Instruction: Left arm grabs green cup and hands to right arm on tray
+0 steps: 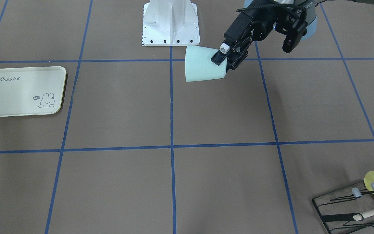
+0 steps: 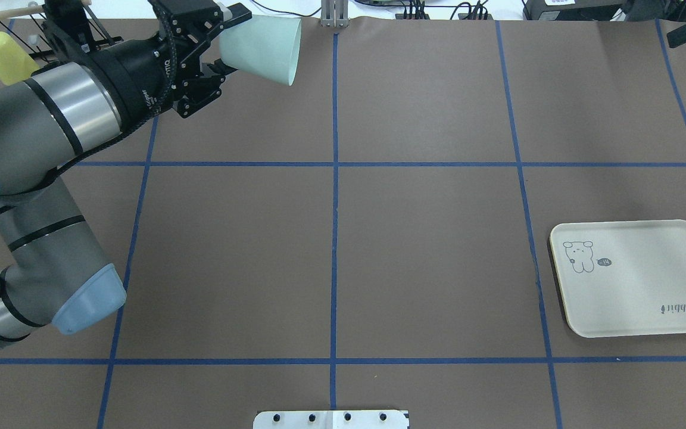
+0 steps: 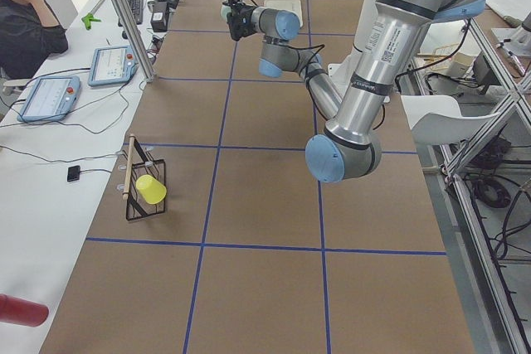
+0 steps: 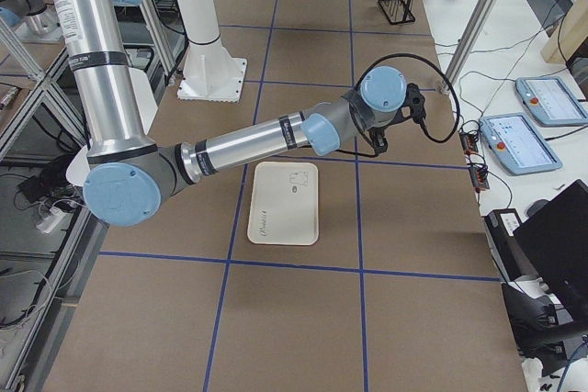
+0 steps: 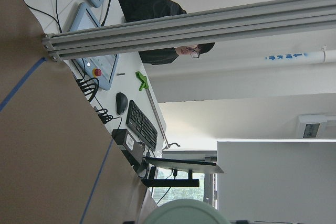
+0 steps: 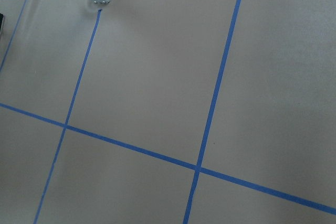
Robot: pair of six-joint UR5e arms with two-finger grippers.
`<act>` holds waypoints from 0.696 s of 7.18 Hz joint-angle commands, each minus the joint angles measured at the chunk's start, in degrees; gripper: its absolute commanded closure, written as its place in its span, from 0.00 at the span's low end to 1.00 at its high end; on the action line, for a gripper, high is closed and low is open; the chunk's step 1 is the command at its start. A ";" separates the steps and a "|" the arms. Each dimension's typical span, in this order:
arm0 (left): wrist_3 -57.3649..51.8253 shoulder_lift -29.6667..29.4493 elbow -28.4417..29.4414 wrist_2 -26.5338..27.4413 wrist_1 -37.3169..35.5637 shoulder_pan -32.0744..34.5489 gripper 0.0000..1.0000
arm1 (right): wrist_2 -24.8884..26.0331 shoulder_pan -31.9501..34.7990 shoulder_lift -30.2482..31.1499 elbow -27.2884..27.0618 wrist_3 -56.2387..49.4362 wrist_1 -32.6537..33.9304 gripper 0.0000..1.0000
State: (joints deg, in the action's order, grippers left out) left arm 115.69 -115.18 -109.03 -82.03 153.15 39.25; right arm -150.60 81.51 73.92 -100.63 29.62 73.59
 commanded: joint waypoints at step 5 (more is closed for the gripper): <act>1.46 -0.22 0.39 2.03 0.22 -2.05 0.84 | 23.31 -22.77 -0.17 -0.53 50.24 -42.27 0.02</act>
State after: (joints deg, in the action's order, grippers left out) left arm 116.33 -115.34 -108.62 -81.58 153.29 38.60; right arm -130.56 62.54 73.96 -100.87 75.26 36.58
